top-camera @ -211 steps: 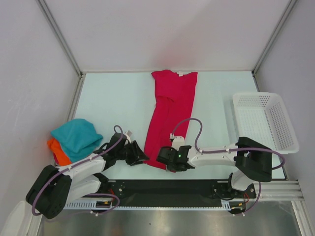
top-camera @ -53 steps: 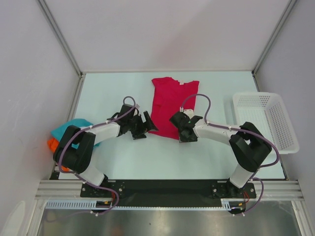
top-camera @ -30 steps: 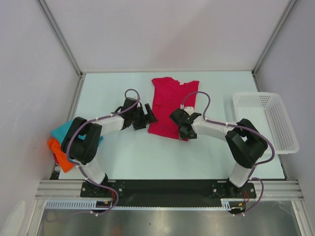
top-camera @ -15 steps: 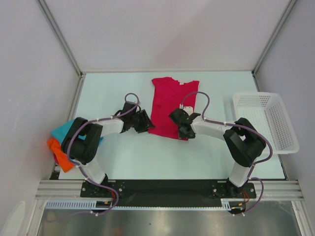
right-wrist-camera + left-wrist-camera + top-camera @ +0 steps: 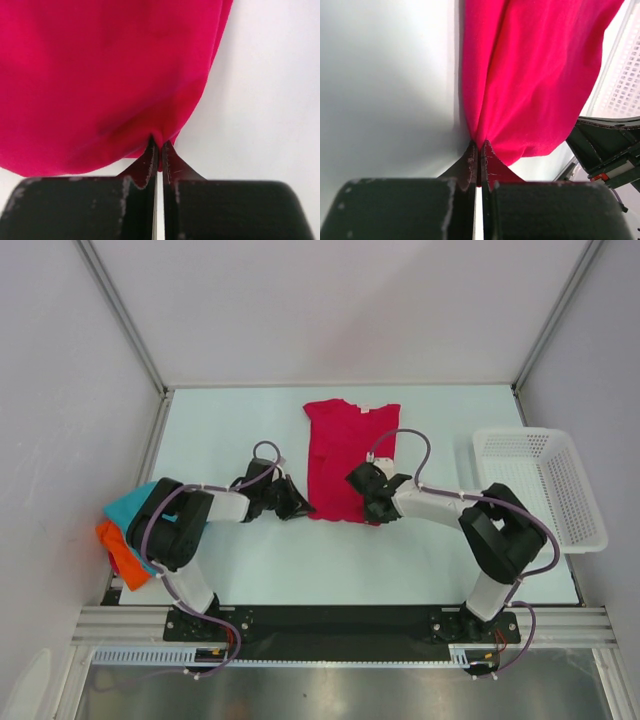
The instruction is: Fold and stack the t-shirts
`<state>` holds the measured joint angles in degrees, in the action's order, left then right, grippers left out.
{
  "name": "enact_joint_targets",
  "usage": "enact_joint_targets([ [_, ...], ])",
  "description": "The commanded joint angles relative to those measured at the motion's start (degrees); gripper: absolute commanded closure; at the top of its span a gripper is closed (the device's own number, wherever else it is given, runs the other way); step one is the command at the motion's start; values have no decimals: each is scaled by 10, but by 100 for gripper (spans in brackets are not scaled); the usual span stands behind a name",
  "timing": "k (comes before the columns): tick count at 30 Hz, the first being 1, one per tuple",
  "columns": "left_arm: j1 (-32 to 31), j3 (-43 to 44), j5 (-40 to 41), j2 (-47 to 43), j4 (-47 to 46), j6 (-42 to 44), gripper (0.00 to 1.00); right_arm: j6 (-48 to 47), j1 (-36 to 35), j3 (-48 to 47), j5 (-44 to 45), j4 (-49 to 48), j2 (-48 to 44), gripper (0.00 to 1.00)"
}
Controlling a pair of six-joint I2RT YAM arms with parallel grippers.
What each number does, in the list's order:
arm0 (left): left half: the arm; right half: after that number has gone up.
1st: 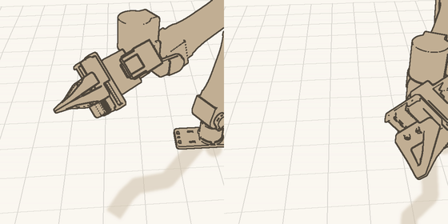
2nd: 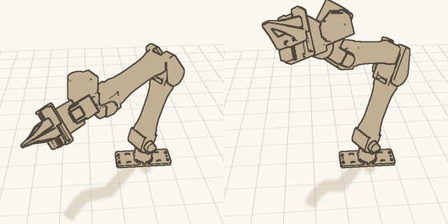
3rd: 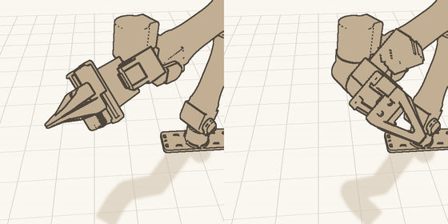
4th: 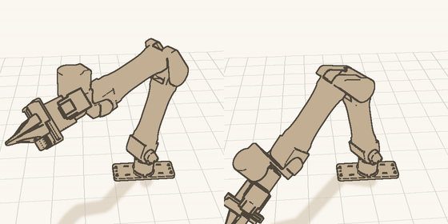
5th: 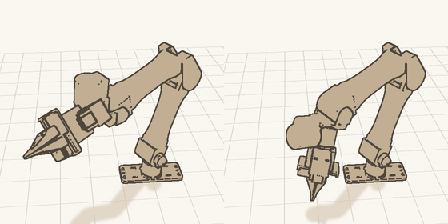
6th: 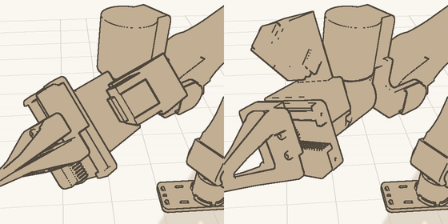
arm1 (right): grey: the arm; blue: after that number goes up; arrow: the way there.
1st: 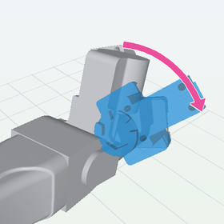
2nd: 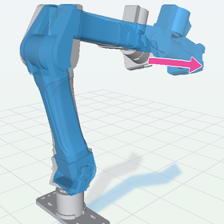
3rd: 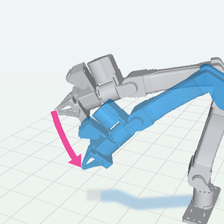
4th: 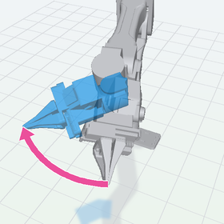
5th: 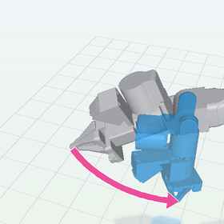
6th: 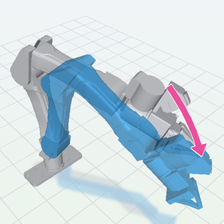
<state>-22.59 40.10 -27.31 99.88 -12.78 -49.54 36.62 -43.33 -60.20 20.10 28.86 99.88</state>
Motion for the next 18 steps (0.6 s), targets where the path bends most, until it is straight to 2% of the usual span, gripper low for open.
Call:
enact_joint_targets([
  [1, -3, -30, 1, -9, 34, 13, 100, 23, -13, 35, -1, 1, -41, 100],
  [7, -4, -55, 12, -122, 105, 40, 100, 63, -47, 86, 17, 43, -135, 100],
  [9, -5, -76, 17, -186, 123, 44, 100, 85, -64, 100, 22, 57, -171, 100],
  [14, -8, -129, 45, -328, 203, 59, 100, 126, -101, 104, 49, 114, -226, 100],
  [18, -8, -154, 40, -409, 248, 53, 100, 159, -131, 91, 71, 173, -262, 100],
])
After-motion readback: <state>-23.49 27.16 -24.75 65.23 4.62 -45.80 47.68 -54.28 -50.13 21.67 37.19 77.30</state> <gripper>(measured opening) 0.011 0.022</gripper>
